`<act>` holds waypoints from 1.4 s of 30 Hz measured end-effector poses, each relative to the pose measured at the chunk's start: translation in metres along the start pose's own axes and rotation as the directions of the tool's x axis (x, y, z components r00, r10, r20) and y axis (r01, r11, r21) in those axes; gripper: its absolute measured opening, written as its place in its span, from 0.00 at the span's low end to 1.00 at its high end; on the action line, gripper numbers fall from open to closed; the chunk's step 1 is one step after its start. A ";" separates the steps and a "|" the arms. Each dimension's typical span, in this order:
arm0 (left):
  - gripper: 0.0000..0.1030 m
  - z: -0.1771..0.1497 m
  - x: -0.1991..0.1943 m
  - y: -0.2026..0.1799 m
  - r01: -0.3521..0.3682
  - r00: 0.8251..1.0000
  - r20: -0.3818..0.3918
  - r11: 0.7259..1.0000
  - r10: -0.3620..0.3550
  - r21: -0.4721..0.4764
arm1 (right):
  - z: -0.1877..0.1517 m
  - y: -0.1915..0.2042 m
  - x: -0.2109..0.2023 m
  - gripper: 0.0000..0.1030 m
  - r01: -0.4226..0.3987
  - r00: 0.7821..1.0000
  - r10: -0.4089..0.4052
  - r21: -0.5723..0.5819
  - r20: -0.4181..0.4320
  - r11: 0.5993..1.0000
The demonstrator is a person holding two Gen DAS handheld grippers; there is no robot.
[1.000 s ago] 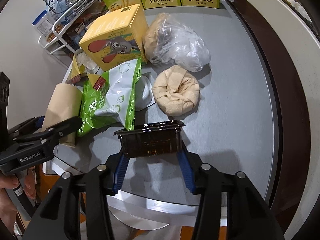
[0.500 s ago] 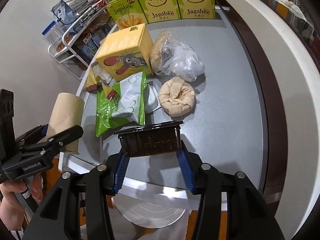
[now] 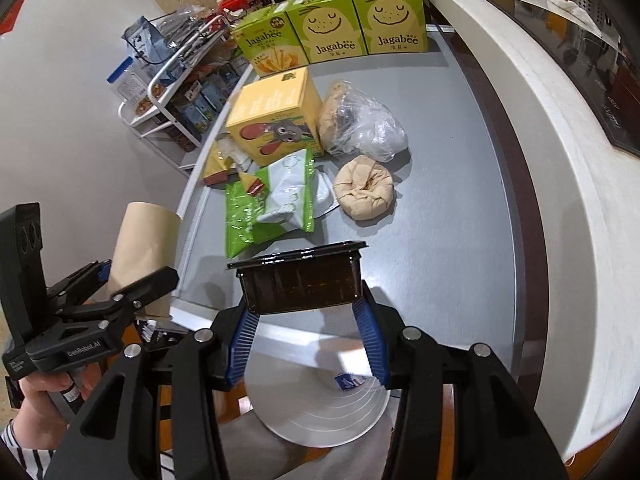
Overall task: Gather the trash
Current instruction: 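Carry the container with the right tool and the cup with the left tool over the bin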
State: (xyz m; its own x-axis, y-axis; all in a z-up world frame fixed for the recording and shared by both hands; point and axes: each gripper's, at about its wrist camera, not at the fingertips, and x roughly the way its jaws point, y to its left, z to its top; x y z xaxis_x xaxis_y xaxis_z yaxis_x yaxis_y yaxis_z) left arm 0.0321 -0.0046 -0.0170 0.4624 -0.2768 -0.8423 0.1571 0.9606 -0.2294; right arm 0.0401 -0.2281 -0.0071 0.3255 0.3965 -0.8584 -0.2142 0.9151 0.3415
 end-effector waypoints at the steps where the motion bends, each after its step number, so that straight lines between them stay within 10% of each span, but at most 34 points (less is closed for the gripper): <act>1: 0.75 -0.003 -0.002 -0.002 0.000 1.000 0.000 1.000 0.000 0.009 | -0.002 0.002 -0.003 0.45 -0.004 1.000 0.004 -0.005 0.002 1.000; 25: 0.75 -0.085 -0.011 -0.023 0.052 0.994 -0.107 0.977 -0.031 0.205 | -0.093 0.019 0.012 0.45 -0.070 0.979 0.054 -0.077 -0.195 0.995; 42: 0.75 -0.140 0.046 -0.019 0.068 0.951 -0.308 0.963 0.015 0.259 | -0.129 0.004 0.079 0.45 -0.013 0.930 -0.024 -0.097 -0.366 0.995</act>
State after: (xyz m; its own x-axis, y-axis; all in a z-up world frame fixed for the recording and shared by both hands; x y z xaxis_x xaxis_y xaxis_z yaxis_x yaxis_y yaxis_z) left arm -0.0724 -0.0321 -0.1195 0.1740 -0.2408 -0.9549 0.4090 0.8997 -0.1524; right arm -0.0542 -0.2026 -0.1234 -0.0291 0.3207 -0.9467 -0.3067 0.8986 0.3138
